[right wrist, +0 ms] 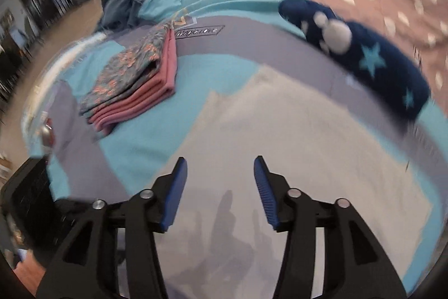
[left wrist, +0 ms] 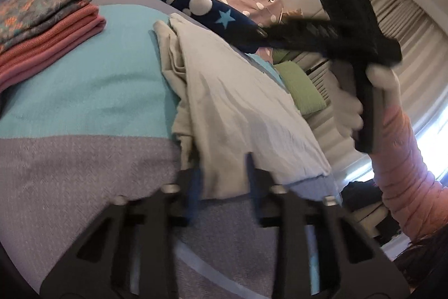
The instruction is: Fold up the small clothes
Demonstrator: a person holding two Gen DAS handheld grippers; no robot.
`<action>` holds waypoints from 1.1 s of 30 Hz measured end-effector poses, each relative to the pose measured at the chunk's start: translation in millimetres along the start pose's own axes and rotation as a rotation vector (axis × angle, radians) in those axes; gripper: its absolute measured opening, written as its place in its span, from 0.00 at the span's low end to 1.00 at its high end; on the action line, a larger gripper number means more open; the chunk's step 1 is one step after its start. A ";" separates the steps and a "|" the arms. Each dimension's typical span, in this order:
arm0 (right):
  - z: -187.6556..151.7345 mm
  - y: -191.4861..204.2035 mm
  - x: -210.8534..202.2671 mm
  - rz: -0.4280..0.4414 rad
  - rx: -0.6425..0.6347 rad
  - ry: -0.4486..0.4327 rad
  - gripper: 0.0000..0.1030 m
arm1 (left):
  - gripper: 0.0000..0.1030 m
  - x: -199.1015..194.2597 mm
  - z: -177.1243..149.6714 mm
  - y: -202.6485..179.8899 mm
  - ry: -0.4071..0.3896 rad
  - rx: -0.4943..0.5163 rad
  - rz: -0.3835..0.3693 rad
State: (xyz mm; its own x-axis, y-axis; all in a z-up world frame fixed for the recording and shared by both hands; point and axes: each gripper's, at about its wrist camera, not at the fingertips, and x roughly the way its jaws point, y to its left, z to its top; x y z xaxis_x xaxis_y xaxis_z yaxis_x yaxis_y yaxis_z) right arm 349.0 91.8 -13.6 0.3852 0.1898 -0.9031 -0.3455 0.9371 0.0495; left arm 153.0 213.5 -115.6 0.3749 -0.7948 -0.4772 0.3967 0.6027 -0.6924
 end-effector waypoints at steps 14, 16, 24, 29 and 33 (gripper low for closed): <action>59.6 33.4 104.4 -0.312 0.006 0.141 0.06 | 0.12 4.3 -4.8 11.6 0.031 -0.060 0.004; 60.4 25.6 103.6 -0.288 0.051 0.131 0.06 | 0.03 3.5 -5.9 7.9 0.032 -0.052 0.041; 65.0 4.2 93.9 -0.125 0.127 0.075 0.03 | 0.00 -17.8 -29.2 -5.2 0.096 -0.029 0.099; 61.8 5.2 96.5 -0.057 0.145 0.045 0.05 | 0.07 -32.9 -29.6 2.0 0.008 -0.065 0.066; 63.5 2.9 79.6 -0.042 0.136 0.019 0.06 | 0.44 -31.7 -20.7 -3.7 0.004 -0.055 0.063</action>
State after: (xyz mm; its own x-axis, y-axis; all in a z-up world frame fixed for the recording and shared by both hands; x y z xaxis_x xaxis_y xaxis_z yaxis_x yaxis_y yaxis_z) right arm 433.0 128.2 -58.3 0.3803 0.1449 -0.9134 -0.2101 0.9754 0.0673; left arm 122.4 235.0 -109.2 0.3944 -0.7556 -0.5229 0.3259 0.6471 -0.6892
